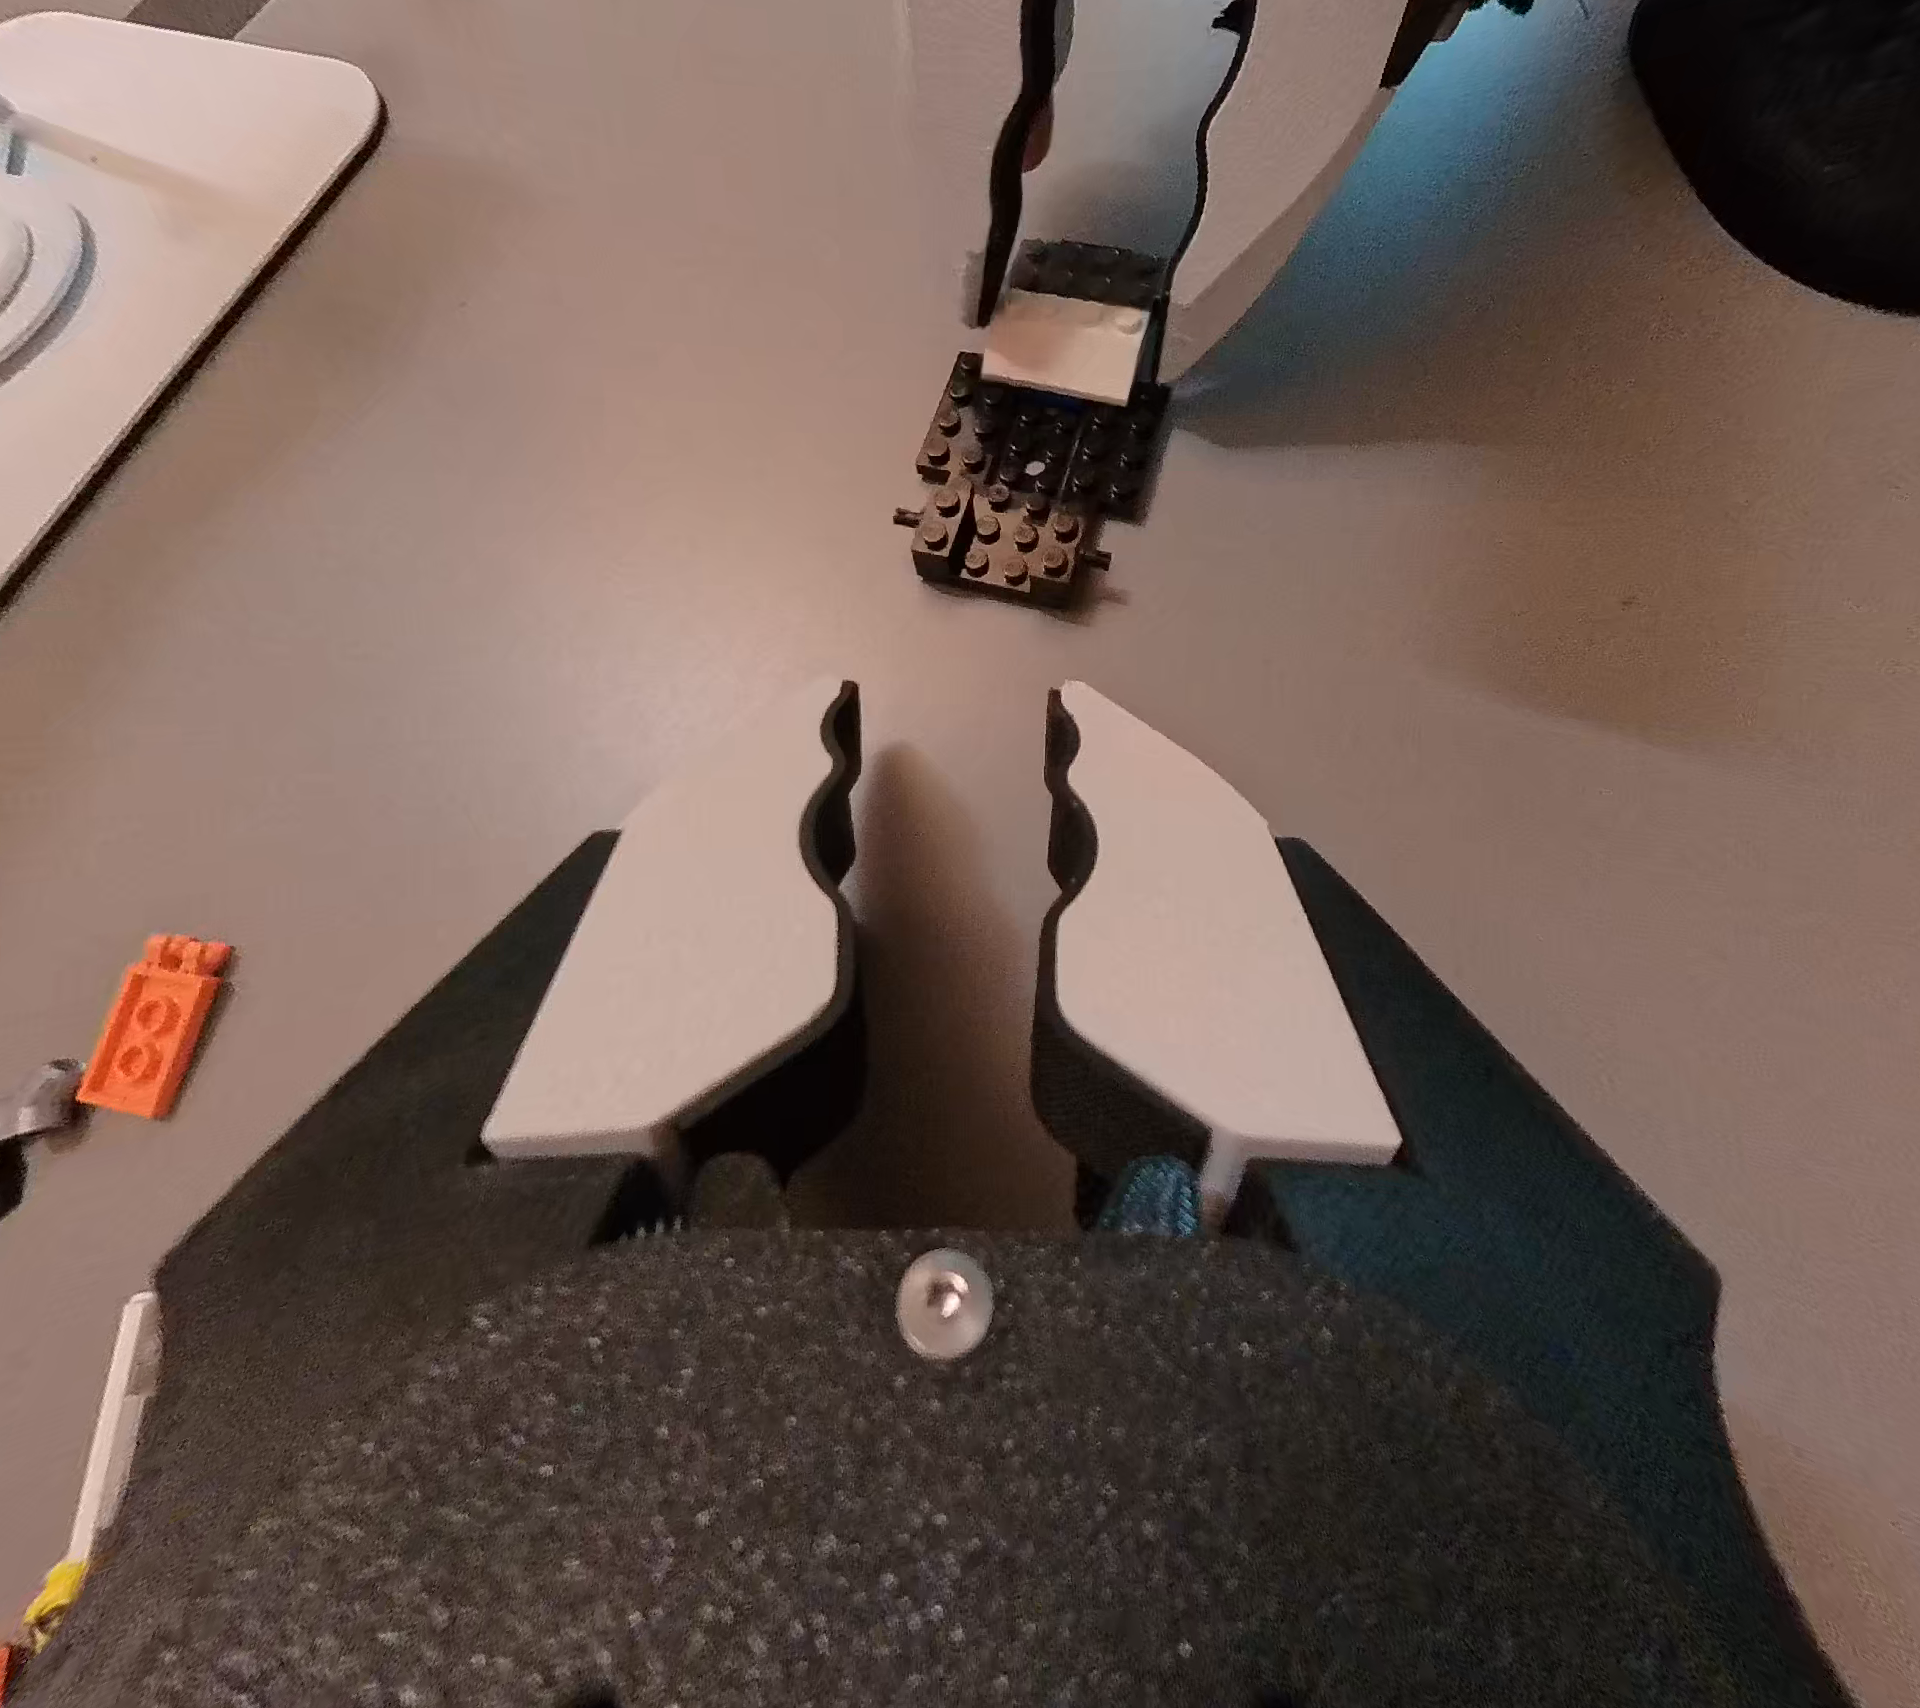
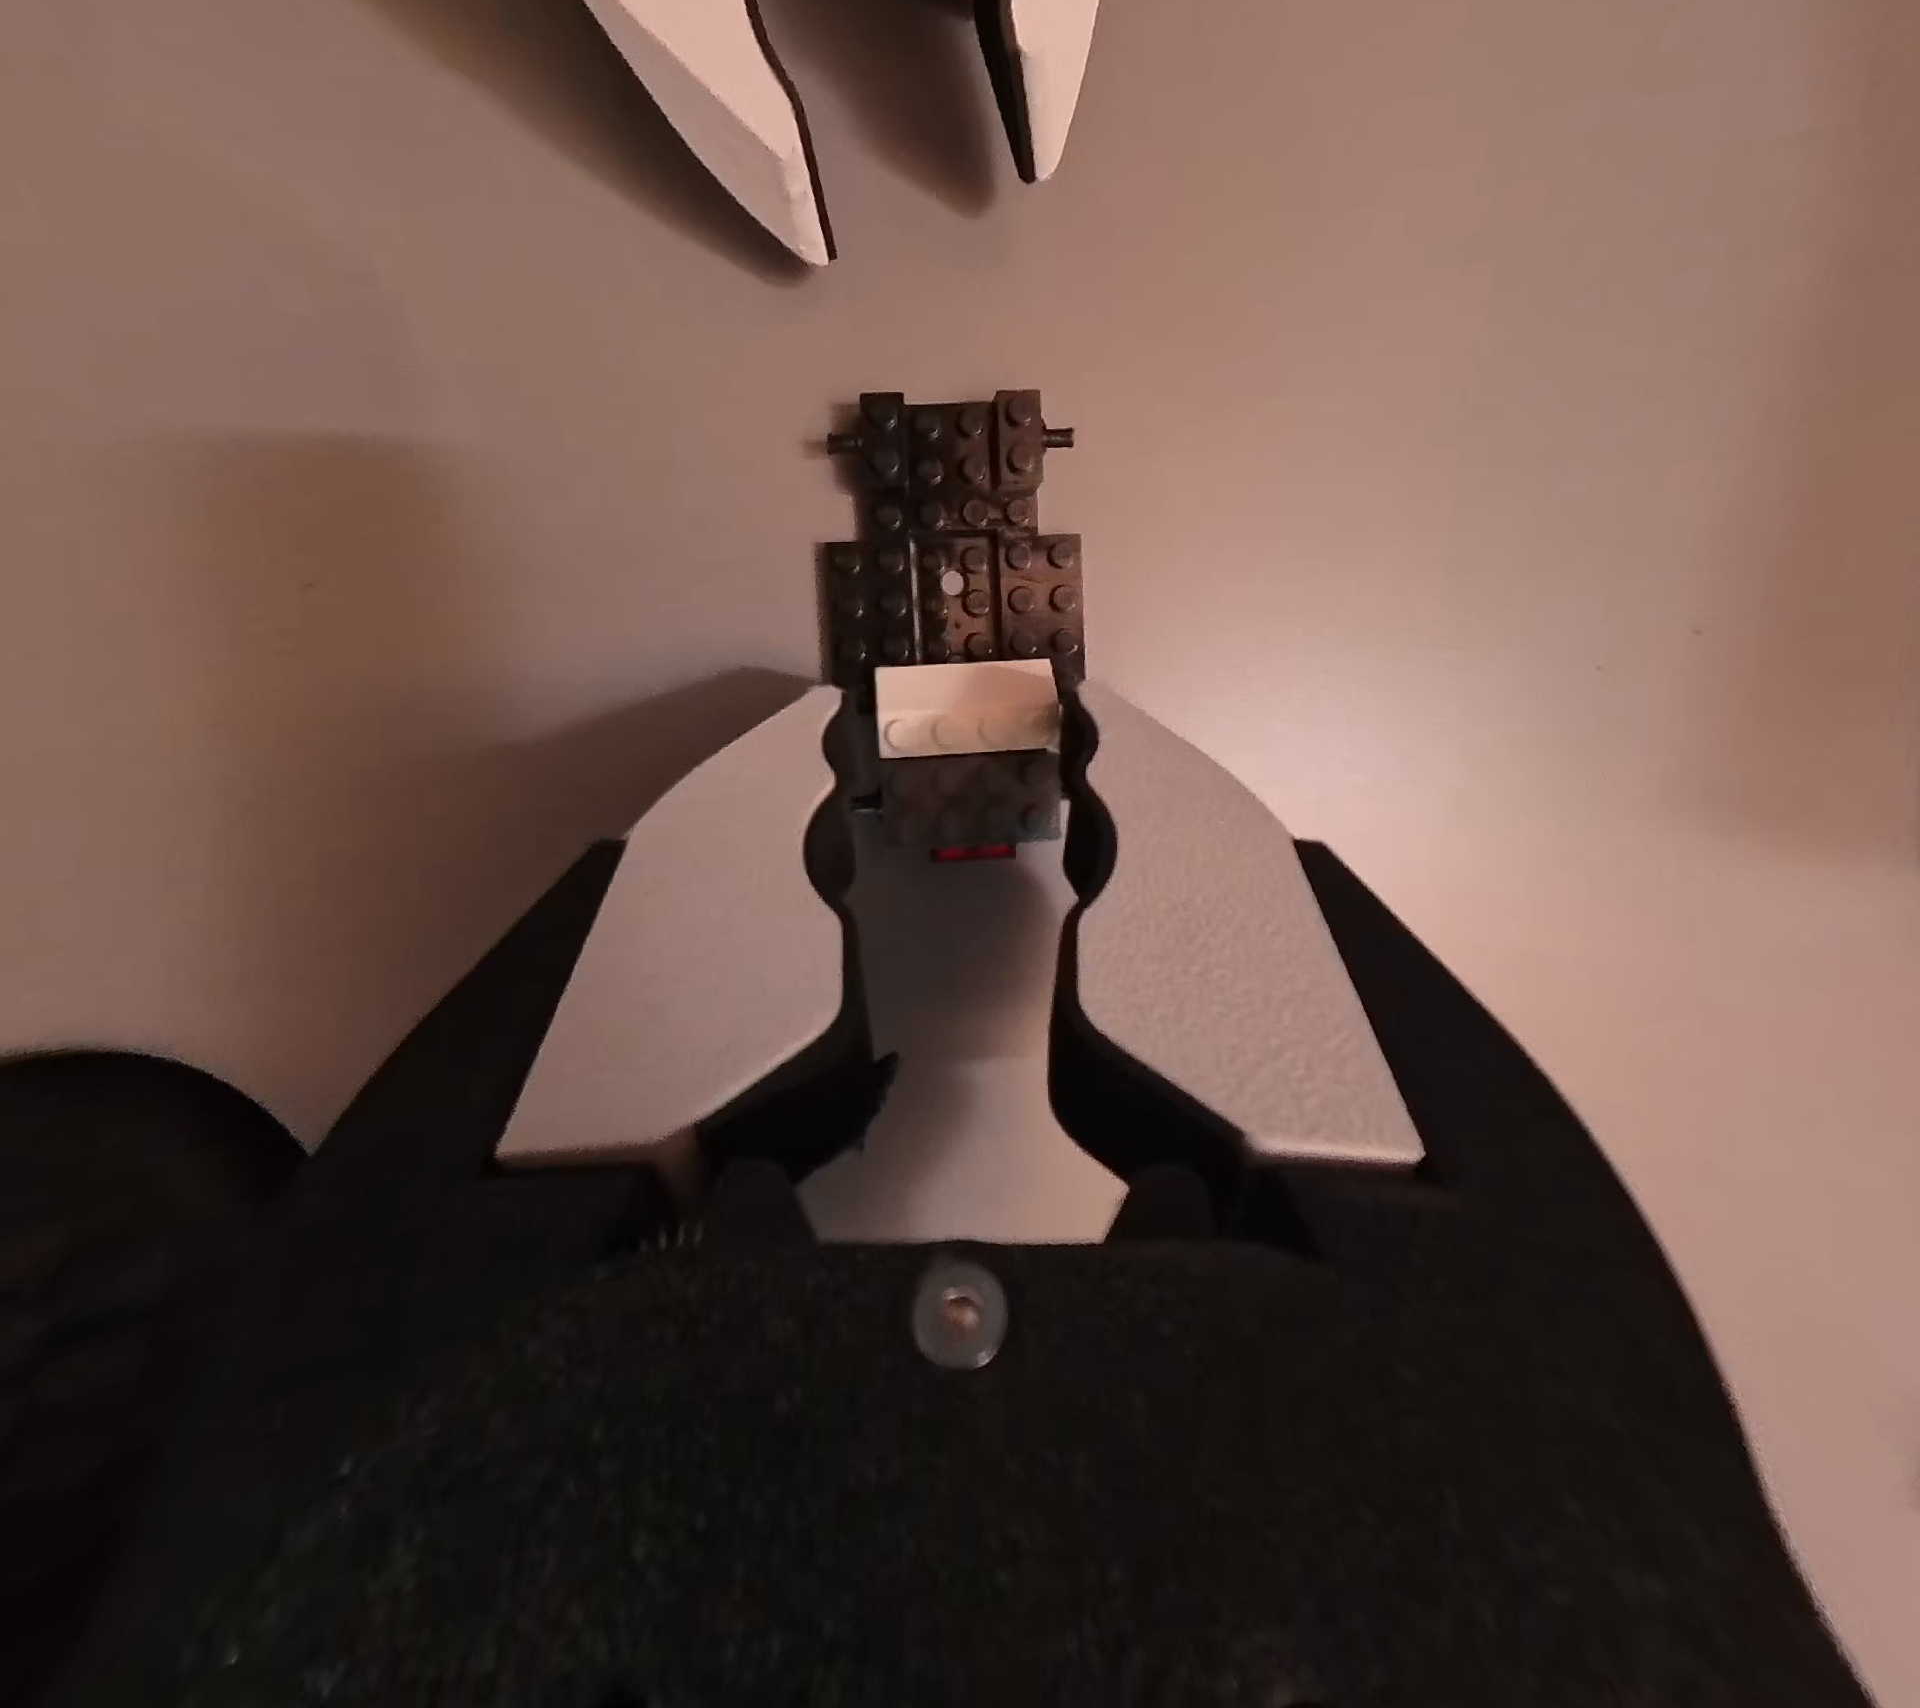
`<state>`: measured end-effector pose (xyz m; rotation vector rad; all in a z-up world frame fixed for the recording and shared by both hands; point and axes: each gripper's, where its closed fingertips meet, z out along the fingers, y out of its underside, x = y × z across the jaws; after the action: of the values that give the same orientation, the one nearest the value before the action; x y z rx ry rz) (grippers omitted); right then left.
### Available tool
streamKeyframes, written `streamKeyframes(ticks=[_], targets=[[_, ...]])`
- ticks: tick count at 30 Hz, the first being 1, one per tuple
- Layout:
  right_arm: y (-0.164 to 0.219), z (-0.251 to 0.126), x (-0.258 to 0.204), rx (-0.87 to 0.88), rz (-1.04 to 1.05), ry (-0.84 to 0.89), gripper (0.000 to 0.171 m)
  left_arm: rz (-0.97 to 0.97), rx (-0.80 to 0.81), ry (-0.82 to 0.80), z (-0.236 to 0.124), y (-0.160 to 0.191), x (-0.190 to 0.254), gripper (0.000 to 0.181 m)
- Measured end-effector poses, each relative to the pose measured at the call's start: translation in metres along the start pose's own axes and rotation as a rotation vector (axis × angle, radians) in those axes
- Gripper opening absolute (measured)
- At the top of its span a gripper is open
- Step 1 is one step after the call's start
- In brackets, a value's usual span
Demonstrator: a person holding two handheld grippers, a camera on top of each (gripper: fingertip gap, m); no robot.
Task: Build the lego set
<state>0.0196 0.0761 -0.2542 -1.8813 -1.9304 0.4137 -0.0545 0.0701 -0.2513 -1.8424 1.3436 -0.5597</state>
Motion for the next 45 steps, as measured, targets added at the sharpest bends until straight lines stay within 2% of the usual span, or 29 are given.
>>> streamKeyframes(ticks=[15, 19, 25, 28, 33, 45], targets=[[0.004, -0.004, 0.002, -0.006, 0.006, 0.017, 0.036, 0.018, -0.013, 0.0, 0.001, 0.001, 0.002, 0.033], [0.009, -0.013, 0.005, 0.009, 0.03, 0.02, 0.046, 0.017, -0.011, 0.0, 0.001, 0.001, 0.002, 0.033], [0.02, -0.008, 0.003, 0.05, 0.087, 0.001, 0.078, 0.02, -0.016, 0.003, 0.001, 0.002, 0.002, 0.033], [0.02, -0.002, 0.003, 0.075, 0.098, 0.0, 0.084, 0.018, -0.014, 0.001, 0.001, 0.002, 0.002, 0.033], [0.018, 0.001, 0.003, 0.094, 0.112, -0.02, 0.081, 0.017, -0.015, 0.003, 0.001, 0.002, 0.002, 0.033], [0.014, 0.001, 0.0, 0.118, 0.09, -0.056, 0.049, 0.012, -0.008, 0.012, 0.0, 0.001, 0.003, 0.033]])
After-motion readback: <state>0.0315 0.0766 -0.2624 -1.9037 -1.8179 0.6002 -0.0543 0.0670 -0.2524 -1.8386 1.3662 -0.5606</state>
